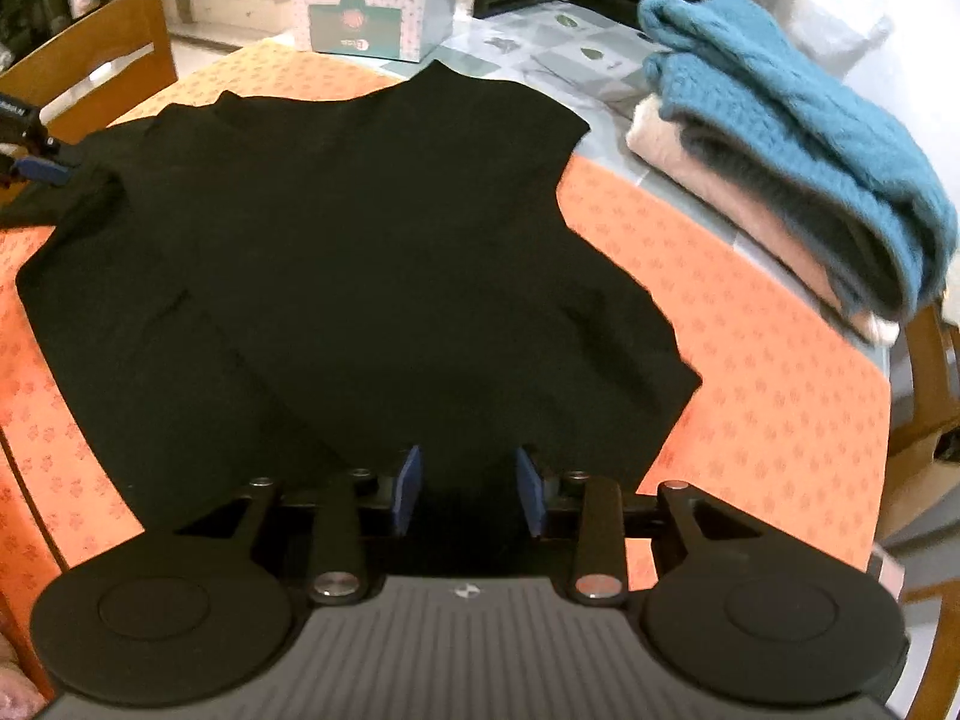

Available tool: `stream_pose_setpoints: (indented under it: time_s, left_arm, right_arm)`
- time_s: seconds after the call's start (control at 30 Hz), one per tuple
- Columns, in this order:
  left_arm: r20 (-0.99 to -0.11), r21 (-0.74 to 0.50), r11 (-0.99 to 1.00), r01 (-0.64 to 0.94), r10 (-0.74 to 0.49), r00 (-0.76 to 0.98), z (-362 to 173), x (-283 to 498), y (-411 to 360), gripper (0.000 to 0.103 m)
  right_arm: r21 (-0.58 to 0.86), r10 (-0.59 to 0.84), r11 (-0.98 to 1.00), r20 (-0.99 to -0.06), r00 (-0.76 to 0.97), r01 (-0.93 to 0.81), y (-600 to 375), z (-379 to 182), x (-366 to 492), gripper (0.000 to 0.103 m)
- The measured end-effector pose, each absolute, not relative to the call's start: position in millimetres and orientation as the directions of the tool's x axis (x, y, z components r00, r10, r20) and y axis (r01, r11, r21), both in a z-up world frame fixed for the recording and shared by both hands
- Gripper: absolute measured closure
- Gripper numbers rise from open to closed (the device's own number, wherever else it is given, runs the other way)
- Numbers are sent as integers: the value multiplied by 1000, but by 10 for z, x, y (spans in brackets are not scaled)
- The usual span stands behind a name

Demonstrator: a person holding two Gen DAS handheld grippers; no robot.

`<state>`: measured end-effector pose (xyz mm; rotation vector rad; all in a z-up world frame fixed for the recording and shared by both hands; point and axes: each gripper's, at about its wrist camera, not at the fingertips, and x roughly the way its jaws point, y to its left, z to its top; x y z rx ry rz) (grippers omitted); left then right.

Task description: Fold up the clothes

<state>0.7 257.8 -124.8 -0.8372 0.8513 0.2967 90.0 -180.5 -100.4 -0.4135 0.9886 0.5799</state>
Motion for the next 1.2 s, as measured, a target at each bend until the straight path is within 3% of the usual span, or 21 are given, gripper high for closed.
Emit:
stream_pose_setpoints:
  time_s: [0.17,0.4,0.47,0.5,0.53,0.67,0.83,0.97,1.2]
  left_arm:
    - [-728,-583,584,-565,-66,683,-1294,141,2577,61]
    - [-773,-541,553,-634,-30,634,-1384,394,2499,61]
    - [-785,-516,570,-640,-14,619,-1379,436,2453,72]
    - [-786,-505,584,-635,-7,619,-1364,448,2424,90]
    - [-782,-497,602,-625,0,623,-1340,454,2389,96]
    - [-747,-457,677,-576,59,662,-1120,471,2198,99]
    - [-685,-356,850,-388,46,727,-772,611,1718,99]
    - [-655,-194,966,-170,1,756,-598,734,1159,99]
    - [-672,-90,990,109,-141,727,-646,865,413,99]
  right_arm:
    - [-46,263,819,-856,445,-573,-1874,-950,741,58]
    - [-33,257,852,-843,472,-522,-1973,-866,530,56]
    - [-29,256,860,-840,478,-510,-1997,-845,487,56]
    - [-26,256,862,-840,479,-507,-2002,-838,486,56]
    - [-24,257,863,-839,480,-504,-2007,-831,484,56]
    - [-14,260,870,-837,482,-492,-2029,-802,480,56]
    - [-1,263,879,-834,485,-477,-2056,-767,474,56]
    - [9,265,885,-831,488,-465,-2077,-738,470,56]
    - [61,282,907,-822,495,-416,-2186,-679,560,56]
